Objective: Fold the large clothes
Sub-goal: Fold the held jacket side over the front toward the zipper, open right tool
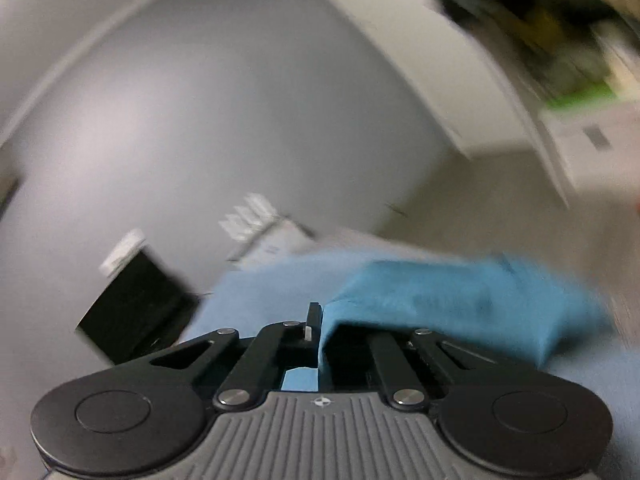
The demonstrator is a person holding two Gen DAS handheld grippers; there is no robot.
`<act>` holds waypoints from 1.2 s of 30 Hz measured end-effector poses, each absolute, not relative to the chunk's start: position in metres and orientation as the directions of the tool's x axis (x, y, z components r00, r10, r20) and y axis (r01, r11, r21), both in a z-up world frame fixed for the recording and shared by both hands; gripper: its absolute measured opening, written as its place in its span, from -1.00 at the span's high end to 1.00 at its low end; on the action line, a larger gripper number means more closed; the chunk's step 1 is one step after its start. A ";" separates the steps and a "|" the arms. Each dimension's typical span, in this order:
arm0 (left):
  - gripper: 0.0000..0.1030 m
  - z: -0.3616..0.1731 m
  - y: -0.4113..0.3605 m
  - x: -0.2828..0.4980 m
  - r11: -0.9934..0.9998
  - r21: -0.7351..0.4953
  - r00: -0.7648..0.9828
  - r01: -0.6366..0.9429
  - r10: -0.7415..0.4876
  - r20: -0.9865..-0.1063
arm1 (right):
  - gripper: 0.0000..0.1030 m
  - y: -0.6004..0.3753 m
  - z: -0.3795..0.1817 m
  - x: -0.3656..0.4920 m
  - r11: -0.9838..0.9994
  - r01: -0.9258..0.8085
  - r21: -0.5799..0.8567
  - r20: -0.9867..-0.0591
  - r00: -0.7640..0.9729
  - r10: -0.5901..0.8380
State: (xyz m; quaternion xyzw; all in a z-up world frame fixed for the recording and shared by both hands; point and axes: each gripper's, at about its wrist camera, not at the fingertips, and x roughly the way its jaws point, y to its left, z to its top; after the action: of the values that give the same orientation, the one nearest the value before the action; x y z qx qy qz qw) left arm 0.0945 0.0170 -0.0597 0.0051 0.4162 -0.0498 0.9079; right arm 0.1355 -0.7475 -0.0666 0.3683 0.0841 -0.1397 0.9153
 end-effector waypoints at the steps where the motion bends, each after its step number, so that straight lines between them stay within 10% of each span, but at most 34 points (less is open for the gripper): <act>1: -1.00 -0.060 0.017 0.095 0.995 -0.033 0.649 0.094 -0.087 -0.756 | 0.93 -0.733 -0.051 0.134 0.734 0.265 0.626 -0.216 0.963 -0.163; 8: -1.00 -0.061 0.020 0.095 0.994 -0.048 0.650 0.095 -0.099 -0.754 | 0.93 -0.587 0.031 0.124 0.864 -0.196 0.463 -0.059 0.966 0.251; 15: -1.00 -0.061 0.023 0.093 0.993 -0.072 0.650 0.096 -0.117 -0.751 | 0.66 -0.423 0.007 0.139 0.861 -0.405 0.307 -0.309 0.814 0.493; 20: -1.00 -0.061 0.026 0.091 0.991 -0.086 0.653 0.099 -0.130 -0.746 | -0.28 -0.379 -0.059 0.133 0.843 -0.326 0.427 -0.554 0.643 0.529; 25: -1.00 -0.062 0.027 0.091 0.990 -0.094 0.652 0.103 -0.139 -0.746 | -0.70 -0.394 -0.072 0.110 0.851 -0.170 0.496 -0.559 0.688 0.463; 36: -1.00 -0.063 0.028 0.091 0.989 -0.103 0.650 0.103 -0.145 -0.746 | -0.53 -0.441 -0.102 0.150 0.807 0.160 0.569 -0.630 0.716 0.302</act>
State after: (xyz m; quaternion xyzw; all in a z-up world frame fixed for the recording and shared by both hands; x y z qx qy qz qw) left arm 0.0906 0.0279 -0.0627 -0.0255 0.4126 -0.0683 0.9080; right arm 0.1497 -0.4414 -0.1023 0.3082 0.3748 0.0407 0.8734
